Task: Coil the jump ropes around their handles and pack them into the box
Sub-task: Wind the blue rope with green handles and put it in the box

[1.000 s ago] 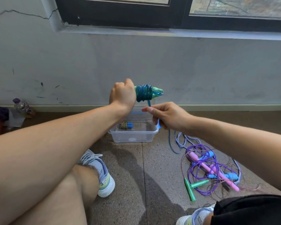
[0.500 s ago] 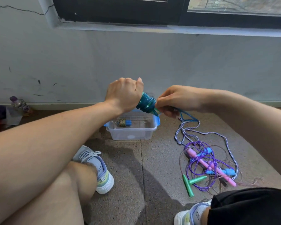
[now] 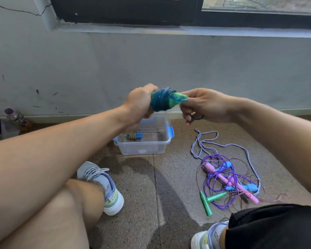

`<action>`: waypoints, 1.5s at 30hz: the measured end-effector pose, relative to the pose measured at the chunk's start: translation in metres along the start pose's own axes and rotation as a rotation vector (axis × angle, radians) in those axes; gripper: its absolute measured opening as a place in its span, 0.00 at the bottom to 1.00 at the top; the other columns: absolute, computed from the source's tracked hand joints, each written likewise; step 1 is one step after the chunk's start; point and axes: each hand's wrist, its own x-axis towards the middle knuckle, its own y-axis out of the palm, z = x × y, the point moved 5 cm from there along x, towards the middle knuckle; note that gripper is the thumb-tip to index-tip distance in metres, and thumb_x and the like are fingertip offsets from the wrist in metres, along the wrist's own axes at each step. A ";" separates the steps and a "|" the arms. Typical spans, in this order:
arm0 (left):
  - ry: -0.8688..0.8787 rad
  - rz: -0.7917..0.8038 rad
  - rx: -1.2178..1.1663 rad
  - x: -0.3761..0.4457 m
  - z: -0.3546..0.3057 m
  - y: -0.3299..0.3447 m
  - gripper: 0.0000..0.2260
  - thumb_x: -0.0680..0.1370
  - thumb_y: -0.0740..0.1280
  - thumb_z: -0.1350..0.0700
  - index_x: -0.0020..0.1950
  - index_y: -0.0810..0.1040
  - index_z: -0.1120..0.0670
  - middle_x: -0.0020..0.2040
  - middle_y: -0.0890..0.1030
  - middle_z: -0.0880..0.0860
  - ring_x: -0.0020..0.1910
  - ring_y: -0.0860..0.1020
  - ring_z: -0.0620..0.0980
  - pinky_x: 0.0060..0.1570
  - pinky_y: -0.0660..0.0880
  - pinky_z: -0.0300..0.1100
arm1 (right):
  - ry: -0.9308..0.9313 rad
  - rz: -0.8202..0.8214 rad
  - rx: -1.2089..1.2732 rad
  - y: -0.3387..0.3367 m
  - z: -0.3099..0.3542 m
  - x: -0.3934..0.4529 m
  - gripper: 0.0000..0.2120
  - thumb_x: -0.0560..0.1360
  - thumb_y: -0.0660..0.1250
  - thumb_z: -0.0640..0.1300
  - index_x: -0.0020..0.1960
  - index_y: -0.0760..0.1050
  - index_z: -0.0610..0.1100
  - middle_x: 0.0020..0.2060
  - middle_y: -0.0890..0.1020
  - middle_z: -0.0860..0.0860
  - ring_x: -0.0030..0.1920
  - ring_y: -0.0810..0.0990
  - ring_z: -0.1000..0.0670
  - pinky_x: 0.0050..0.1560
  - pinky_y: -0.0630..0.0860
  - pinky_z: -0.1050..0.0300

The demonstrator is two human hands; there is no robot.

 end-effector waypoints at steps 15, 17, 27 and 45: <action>-0.009 -0.681 0.464 0.013 0.010 -0.045 0.22 0.83 0.51 0.47 0.37 0.74 0.57 0.47 0.82 0.62 0.45 0.77 0.62 0.40 0.66 0.46 | 0.055 -0.408 0.374 0.053 0.004 0.024 0.09 0.81 0.65 0.38 0.58 0.77 0.36 0.40 0.82 0.43 0.28 0.77 0.51 0.33 0.80 0.59; 0.150 -0.653 0.571 0.010 0.006 -0.042 0.24 0.83 0.53 0.44 0.31 0.67 0.56 0.34 0.76 0.56 0.35 0.74 0.58 0.33 0.62 0.47 | 0.078 -0.453 0.449 0.049 0.002 0.024 0.09 0.80 0.68 0.41 0.57 0.77 0.37 0.40 0.82 0.43 0.30 0.78 0.52 0.35 0.80 0.60; 0.187 0.060 0.194 0.003 0.026 0.009 0.19 0.84 0.52 0.54 0.73 0.69 0.40 0.59 0.79 0.55 0.53 0.81 0.56 0.47 0.83 0.52 | 0.038 -0.640 0.137 0.002 -0.021 0.019 0.14 0.77 0.72 0.46 0.57 0.83 0.38 0.37 0.83 0.49 0.33 0.78 0.54 0.45 0.84 0.57; -0.266 0.333 -0.416 -0.010 0.022 0.025 0.15 0.84 0.58 0.54 0.67 0.72 0.59 0.66 0.72 0.67 0.57 0.78 0.73 0.51 0.80 0.63 | -0.277 -0.675 0.195 -0.008 -0.009 0.007 0.11 0.65 0.81 0.38 0.39 0.78 0.41 0.33 0.82 0.49 0.34 0.79 0.53 0.35 0.76 0.61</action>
